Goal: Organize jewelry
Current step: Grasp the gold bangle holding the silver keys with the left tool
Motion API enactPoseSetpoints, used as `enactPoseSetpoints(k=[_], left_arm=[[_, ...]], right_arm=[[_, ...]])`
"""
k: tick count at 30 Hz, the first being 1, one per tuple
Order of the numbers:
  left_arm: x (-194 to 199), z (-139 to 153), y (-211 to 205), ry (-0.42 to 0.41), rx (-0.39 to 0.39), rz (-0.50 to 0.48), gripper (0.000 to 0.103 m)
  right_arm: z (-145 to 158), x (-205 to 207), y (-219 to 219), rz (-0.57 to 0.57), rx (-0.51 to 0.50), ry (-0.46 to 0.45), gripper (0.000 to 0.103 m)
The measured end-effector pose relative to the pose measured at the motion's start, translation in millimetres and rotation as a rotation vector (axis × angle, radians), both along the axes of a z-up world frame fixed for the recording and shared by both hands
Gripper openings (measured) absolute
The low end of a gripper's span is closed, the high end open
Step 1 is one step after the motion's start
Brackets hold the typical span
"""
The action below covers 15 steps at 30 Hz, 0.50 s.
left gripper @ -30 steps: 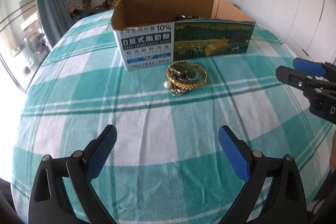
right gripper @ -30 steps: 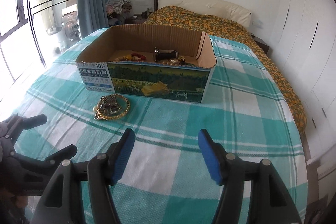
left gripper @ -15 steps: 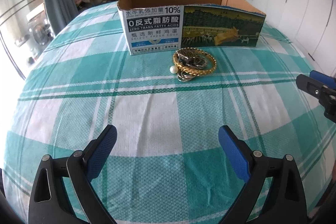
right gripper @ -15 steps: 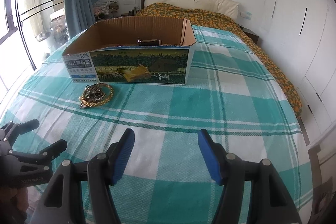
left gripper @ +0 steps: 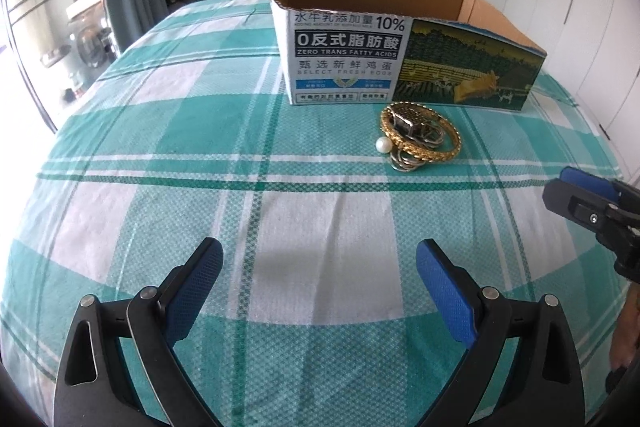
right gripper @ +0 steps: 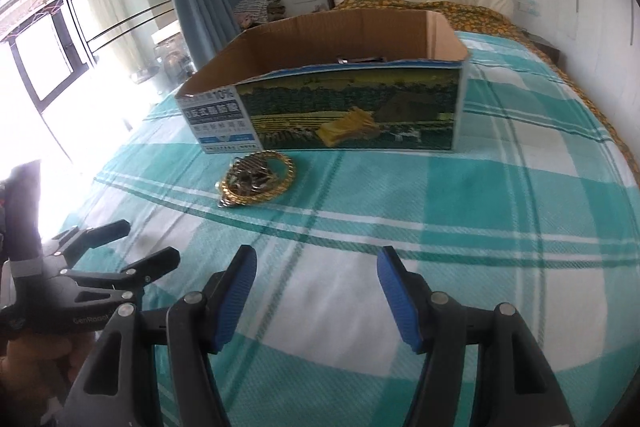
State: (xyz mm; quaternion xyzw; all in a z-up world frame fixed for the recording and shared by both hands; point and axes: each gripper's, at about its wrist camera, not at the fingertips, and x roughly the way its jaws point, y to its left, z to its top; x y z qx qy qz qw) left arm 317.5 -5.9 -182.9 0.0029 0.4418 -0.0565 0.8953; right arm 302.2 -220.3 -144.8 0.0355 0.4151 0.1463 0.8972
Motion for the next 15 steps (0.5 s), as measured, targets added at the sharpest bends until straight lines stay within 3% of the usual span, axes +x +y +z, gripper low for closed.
enactPoseSetpoints(k=[3, 7, 11, 15], left_arm=[[1, -2, 9, 0.004, -0.011, 0.021, 0.098], [1, -2, 20, 0.004, -0.034, 0.037, 0.098], [3, -2, 31, 0.0, -0.04, 0.056, 0.098], [11, -4, 38, 0.005, -0.044, 0.061, 0.098]], right_arm=[[-1, 24, 20, 0.08, 0.026, 0.016, 0.064], [-4, 49, 43, 0.086, -0.001, 0.032, 0.064], [-3, 55, 67, 0.122, -0.072, -0.001, 0.064], [-1, 50, 57, 0.082, -0.024, -0.008, 0.064]])
